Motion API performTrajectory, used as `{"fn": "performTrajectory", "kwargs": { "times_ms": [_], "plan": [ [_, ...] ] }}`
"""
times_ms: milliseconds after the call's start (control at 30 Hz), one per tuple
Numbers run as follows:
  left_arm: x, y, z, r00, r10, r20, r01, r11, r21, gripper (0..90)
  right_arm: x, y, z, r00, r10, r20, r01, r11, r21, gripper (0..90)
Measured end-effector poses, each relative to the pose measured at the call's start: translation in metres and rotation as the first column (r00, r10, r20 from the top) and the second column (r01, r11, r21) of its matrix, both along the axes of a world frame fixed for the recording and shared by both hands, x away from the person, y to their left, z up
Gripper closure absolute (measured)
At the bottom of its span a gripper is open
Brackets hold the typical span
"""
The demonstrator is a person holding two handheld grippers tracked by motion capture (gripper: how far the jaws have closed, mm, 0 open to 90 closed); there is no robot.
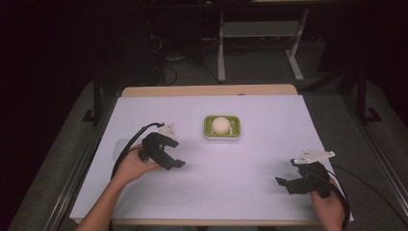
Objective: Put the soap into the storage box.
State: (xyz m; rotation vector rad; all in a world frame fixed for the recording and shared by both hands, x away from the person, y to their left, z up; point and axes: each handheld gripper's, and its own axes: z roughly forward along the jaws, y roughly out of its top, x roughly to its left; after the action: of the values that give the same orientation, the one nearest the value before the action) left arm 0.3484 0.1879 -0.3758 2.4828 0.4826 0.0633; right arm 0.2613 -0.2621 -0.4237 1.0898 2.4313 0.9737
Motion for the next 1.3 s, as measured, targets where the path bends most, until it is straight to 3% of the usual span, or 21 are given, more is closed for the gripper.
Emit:
{"fn": "performTrajectory", "kwargs": {
  "times_ms": [500, 900, 1300],
  "plan": [
    [-0.019, 0.019, -0.006, 0.9993, 0.032, 0.020, -0.032, 0.9987, -0.041, 18.1, 0.000, 0.001, 0.000, 1.0000, -0.002, -0.001, 0.002, 1.000, -0.008, 13.6],
    [-0.029, 0.030, -0.008, 0.9986, 0.037, 0.039, -0.036, 0.9988, -0.033, 17.7, -0.001, 0.003, 0.000, 0.9999, -0.010, -0.003, 0.010, 1.000, -0.005, 13.6],
    [-0.041, 0.043, -0.016, 0.9970, 0.067, 0.038, -0.065, 0.9962, -0.058, 17.7, -0.001, 0.004, -0.001, 0.9999, -0.008, -0.007, 0.007, 1.000, -0.009, 13.6]
  ]
}}
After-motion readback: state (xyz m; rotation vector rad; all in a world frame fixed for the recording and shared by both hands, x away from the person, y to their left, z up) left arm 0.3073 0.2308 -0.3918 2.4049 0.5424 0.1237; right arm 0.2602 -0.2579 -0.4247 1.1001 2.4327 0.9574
